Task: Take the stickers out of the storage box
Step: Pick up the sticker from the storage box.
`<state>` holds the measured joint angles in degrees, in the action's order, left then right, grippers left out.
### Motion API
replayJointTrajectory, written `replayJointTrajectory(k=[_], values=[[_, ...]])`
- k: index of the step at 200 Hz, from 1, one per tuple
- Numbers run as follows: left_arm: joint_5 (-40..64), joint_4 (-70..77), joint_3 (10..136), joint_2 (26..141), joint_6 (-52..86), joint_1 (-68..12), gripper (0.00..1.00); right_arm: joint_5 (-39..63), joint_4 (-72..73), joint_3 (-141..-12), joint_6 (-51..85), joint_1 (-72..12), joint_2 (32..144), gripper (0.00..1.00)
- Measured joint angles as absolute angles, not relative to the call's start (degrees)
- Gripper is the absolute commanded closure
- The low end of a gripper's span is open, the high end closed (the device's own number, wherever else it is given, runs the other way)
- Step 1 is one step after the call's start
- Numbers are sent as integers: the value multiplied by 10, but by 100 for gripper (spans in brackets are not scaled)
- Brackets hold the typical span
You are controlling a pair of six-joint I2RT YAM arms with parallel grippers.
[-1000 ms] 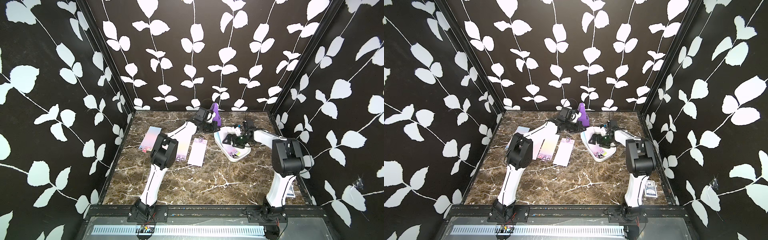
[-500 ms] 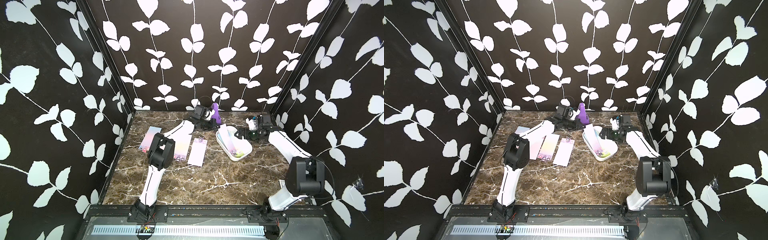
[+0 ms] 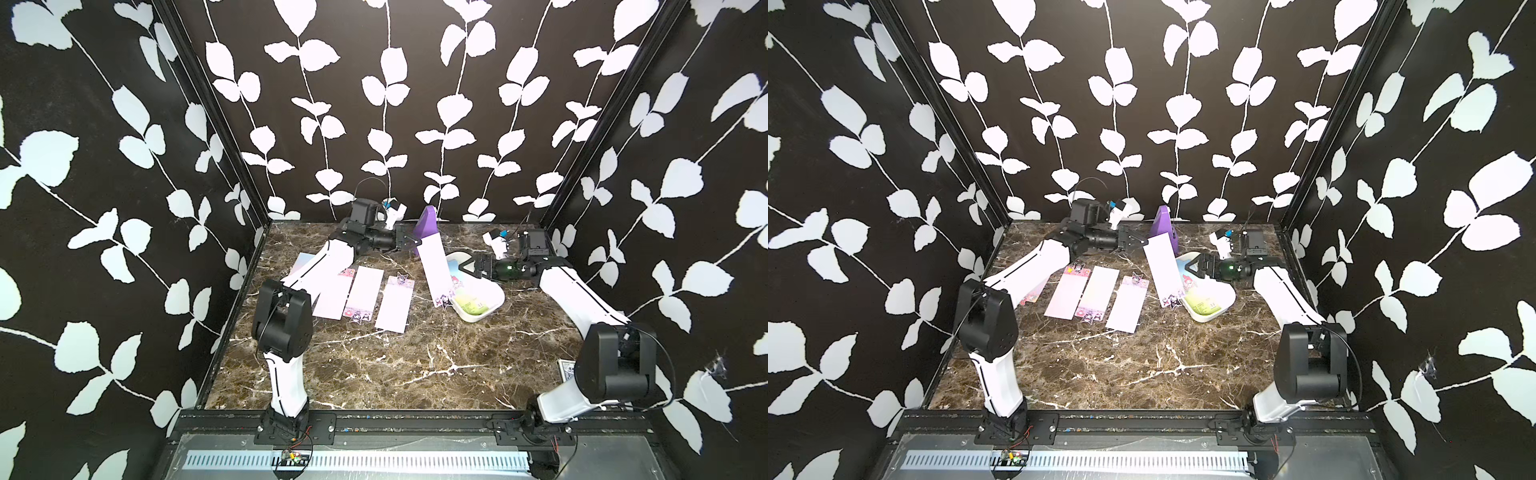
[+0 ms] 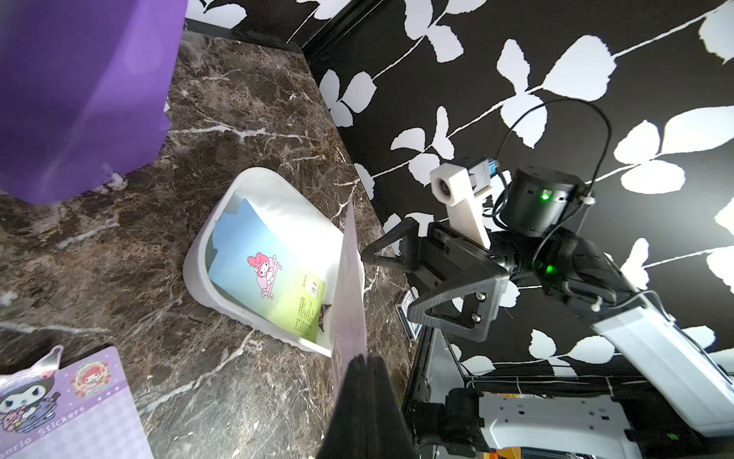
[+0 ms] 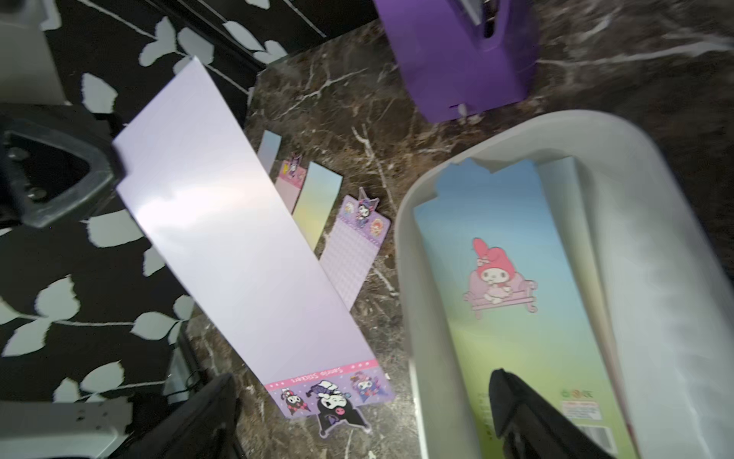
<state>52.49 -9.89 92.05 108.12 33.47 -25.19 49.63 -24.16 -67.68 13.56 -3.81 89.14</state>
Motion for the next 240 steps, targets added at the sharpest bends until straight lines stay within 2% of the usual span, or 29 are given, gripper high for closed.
replayJointTrajectory(k=[53,73,92,131,163,188,203,216,227,240], values=[[581,-86,893,1075,330,-245,100,617,-193,-662,149,-111,936,4],[591,-86,887,1073,329,-244,100,633,-191,-657,149,-123,941,10],[595,-85,881,1069,327,-243,100,643,-187,-657,148,-122,941,23],[611,-57,860,1068,338,-236,100,658,-176,-650,146,-119,942,20],[622,-42,853,1068,348,-231,100,671,-150,-641,155,-119,954,25],[622,-34,850,1068,349,-227,100,679,-135,-638,168,-119,956,36],[622,-33,849,1068,349,-223,100,684,-130,-638,170,-119,956,49],[622,-33,848,1068,348,-222,100,687,-128,-638,173,-119,956,65],[621,-34,847,1068,346,-220,100,690,-126,-638,179,-119,956,69],[618,-36,846,1068,342,-217,99,693,-126,-638,181,-119,956,79]])
